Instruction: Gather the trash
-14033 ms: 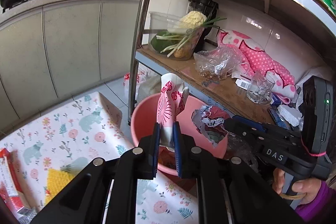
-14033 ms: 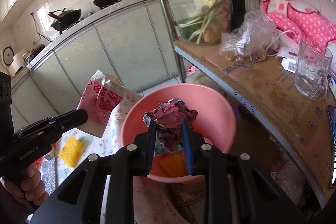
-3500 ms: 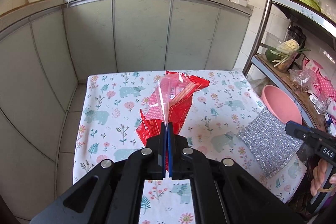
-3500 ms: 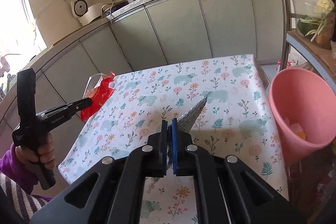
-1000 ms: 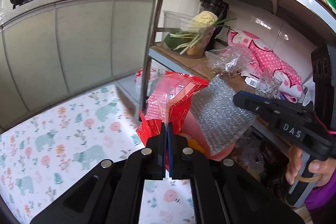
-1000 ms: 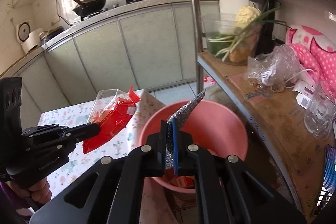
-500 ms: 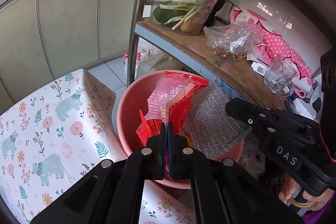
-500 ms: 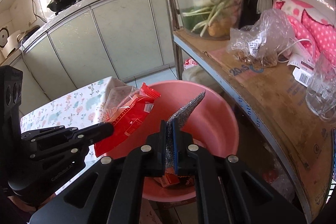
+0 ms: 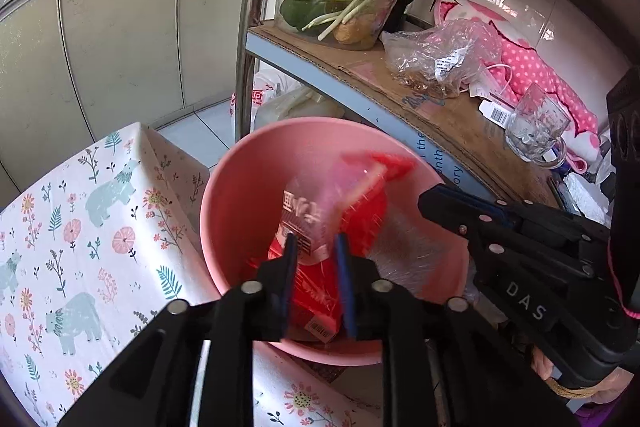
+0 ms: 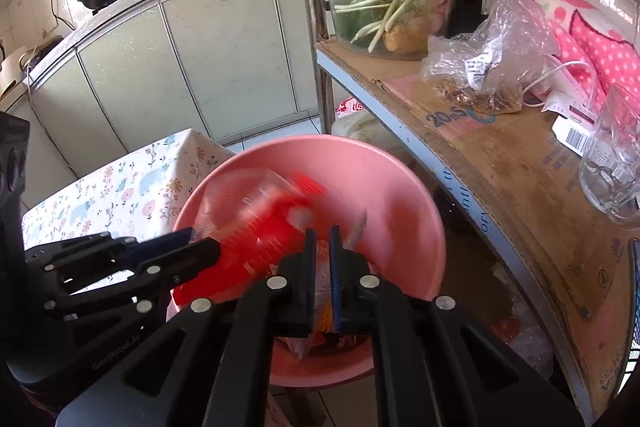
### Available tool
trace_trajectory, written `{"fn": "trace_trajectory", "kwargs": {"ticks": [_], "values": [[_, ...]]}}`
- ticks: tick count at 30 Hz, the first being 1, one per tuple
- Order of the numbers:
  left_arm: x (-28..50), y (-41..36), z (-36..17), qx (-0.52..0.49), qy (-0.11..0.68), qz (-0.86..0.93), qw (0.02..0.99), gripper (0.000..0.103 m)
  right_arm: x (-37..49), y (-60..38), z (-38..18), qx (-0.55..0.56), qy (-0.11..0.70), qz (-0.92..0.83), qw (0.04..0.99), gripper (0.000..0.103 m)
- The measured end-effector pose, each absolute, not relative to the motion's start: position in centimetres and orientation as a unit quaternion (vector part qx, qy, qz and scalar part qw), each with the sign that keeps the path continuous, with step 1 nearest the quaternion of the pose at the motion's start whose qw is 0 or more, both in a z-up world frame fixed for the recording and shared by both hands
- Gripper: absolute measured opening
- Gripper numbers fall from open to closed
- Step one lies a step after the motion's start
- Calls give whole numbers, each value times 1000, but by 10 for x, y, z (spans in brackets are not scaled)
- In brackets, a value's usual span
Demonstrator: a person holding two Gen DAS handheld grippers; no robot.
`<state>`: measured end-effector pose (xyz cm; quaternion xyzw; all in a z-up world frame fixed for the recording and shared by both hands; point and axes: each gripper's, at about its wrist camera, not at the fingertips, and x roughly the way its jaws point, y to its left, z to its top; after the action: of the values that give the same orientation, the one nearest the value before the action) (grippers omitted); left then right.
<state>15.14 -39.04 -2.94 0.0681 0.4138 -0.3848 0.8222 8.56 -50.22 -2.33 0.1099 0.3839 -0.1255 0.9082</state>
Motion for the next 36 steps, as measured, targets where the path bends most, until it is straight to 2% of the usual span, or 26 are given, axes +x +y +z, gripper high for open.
{"fn": "trace_trajectory", "kwargs": {"ticks": [2, 4, 12, 16, 20, 22, 23, 25, 36], "values": [[151, -390, -26, 63, 412, -385, 823, 26, 85, -502, -23, 105, 384, -130, 908, 9], [151, -390, -23, 60, 409, -384, 826, 31, 84, -502, -22, 103, 384, -131, 908, 23], [146, -385, -9, 59, 398, -376, 835, 38, 76, -500, -15, 107, 383, -128, 909, 25], [141, -379, 0, 58, 391, -375, 839, 39, 69, -496, -9, 115, 378, -120, 911, 34], [134, -373, 10, 63, 380, -372, 844, 41, 59, -488, -4, 117, 373, -115, 913, 35], [131, -369, 15, 60, 377, -368, 848, 45, 54, -485, -2, 121, 372, -115, 913, 36], [129, -366, 17, 57, 376, -366, 849, 46, 50, -483, -1, 122, 372, -115, 913, 38], [125, -362, 21, 54, 373, -362, 853, 50, 44, -478, 1, 125, 371, -109, 914, 48], [91, -333, 39, 47, 349, -351, 867, 58, 11, -438, 14, 101, 356, -97, 924, 59]]}}
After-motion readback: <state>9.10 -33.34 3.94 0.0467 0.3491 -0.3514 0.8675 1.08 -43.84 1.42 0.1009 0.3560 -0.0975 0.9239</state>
